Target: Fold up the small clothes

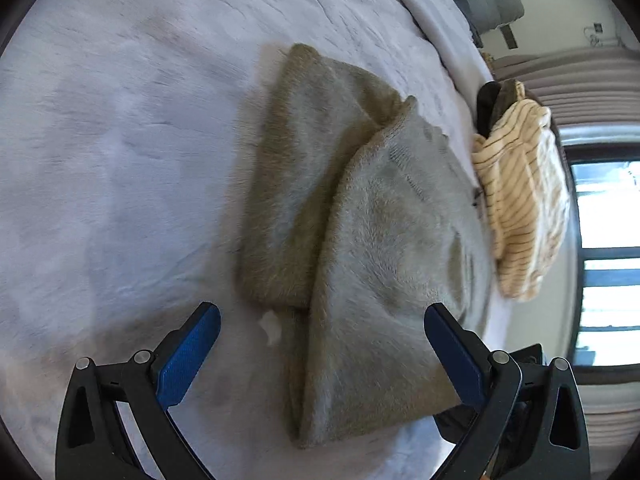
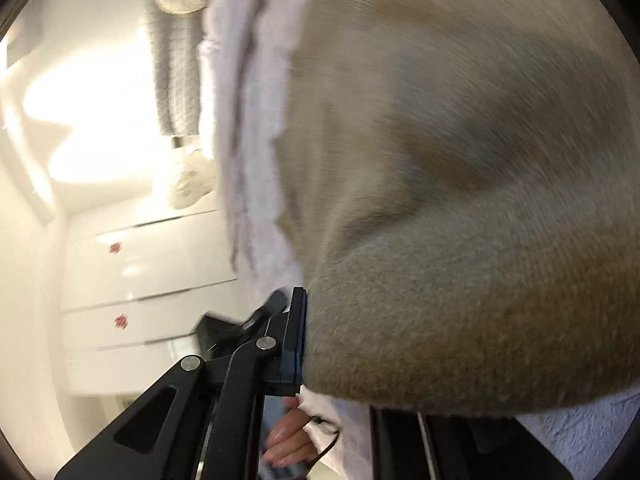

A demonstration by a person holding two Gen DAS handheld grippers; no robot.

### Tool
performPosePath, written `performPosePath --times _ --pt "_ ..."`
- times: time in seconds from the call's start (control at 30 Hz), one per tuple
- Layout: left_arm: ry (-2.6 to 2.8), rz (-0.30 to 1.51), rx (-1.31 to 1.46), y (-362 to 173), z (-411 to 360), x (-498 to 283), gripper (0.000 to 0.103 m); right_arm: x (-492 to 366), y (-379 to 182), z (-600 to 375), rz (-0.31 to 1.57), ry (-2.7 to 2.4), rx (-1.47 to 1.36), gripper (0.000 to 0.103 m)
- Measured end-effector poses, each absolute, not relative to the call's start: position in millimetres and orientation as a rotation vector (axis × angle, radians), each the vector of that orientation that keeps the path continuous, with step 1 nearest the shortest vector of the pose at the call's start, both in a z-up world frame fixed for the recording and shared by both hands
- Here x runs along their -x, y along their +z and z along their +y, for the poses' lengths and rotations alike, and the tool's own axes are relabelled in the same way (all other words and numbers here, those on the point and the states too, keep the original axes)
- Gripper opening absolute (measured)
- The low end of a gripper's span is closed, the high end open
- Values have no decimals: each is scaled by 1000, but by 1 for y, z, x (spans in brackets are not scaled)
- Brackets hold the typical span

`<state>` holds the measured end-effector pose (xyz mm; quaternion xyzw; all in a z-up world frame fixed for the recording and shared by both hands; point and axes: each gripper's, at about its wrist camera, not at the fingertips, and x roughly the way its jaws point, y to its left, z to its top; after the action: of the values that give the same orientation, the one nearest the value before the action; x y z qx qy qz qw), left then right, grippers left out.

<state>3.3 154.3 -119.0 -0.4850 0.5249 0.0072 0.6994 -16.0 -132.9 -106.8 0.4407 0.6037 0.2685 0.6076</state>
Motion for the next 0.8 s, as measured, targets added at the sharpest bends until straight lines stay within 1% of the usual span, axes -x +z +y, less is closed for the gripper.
performPosePath --times 0.2,0.3,0.43,0.5,0.53,0.6,0.63,0.67,0.7,0.8 --pt "-90 1137 1201 -128 159 -27 102 18 -85 -131 1364 712 -955 11" --pt "-143 1116 1183 -116 151 -49 102 22 -85 -130 1382 724 -922 11" --pt "-185 1137 1024 -96 123 -78 102 27 -98 -137 1447 694 -894 11" --pt "-159 1179 934 -96 107 -86 101 35 -107 -145 1498 660 -880 15" --pt "-123 1209 870 -98 99 -90 101 37 -108 -149 1520 644 -860 15" --pt "-74 1253 769 -105 85 -94 97 43 -112 -156 1578 614 -778 20" --pt "-54 1273 723 -108 80 -95 95 46 -112 -160 1604 607 -736 39" --pt "-44 1277 681 -108 74 -96 95 50 -110 -168 1623 587 -682 71" --pt "-38 1273 661 -107 71 -95 95 51 -107 -172 1621 576 -655 80" --pt "-20 1278 637 -105 67 -98 95 53 -87 -191 1581 608 -578 82"
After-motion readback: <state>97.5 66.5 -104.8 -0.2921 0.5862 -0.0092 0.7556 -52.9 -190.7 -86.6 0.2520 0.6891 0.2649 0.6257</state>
